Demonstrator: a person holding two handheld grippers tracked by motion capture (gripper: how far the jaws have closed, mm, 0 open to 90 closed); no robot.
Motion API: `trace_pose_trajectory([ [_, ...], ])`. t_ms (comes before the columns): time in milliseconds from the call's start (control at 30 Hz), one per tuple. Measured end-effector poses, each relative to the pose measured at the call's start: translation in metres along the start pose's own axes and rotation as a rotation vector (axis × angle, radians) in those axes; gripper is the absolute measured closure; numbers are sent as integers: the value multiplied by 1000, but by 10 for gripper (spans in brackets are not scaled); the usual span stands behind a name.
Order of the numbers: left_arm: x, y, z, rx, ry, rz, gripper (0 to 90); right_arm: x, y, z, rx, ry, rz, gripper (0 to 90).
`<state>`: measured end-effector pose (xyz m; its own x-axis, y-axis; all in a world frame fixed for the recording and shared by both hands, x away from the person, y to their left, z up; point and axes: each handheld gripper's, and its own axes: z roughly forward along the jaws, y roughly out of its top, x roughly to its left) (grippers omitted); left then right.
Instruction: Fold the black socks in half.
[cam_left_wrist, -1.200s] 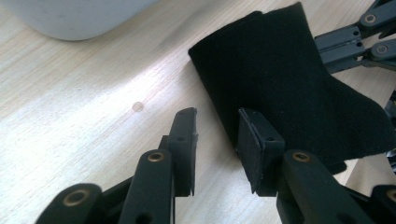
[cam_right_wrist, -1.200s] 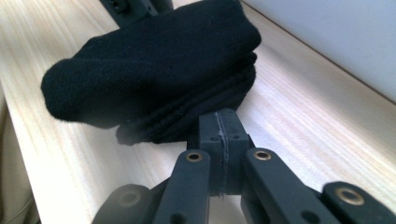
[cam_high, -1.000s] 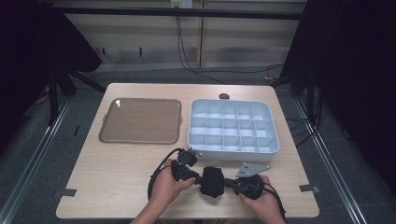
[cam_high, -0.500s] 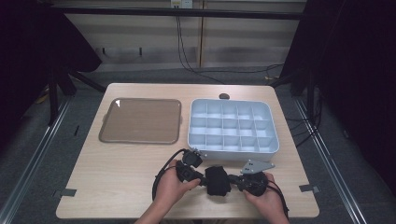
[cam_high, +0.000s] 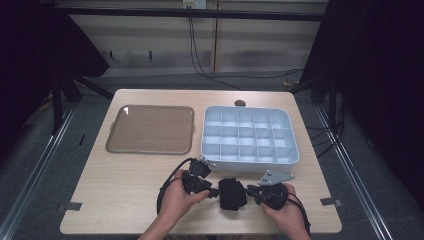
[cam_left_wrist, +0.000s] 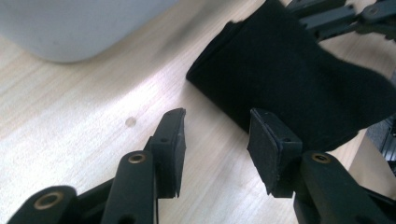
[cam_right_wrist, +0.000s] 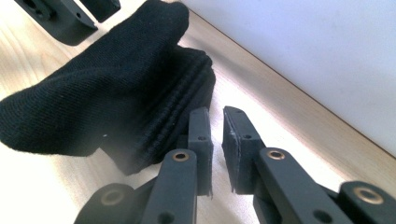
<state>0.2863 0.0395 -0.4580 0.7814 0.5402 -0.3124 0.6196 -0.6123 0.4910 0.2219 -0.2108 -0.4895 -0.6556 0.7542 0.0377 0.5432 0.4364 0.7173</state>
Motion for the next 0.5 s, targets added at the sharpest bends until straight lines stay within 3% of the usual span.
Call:
trace_pose_trajectory([
  [233,-11,10,3,-12,-8,45,583,0,-1,1,-1,-2,0,810],
  [500,-23,20,19,21,-2,79,616,1,-1,3,6,3,-10,812],
])
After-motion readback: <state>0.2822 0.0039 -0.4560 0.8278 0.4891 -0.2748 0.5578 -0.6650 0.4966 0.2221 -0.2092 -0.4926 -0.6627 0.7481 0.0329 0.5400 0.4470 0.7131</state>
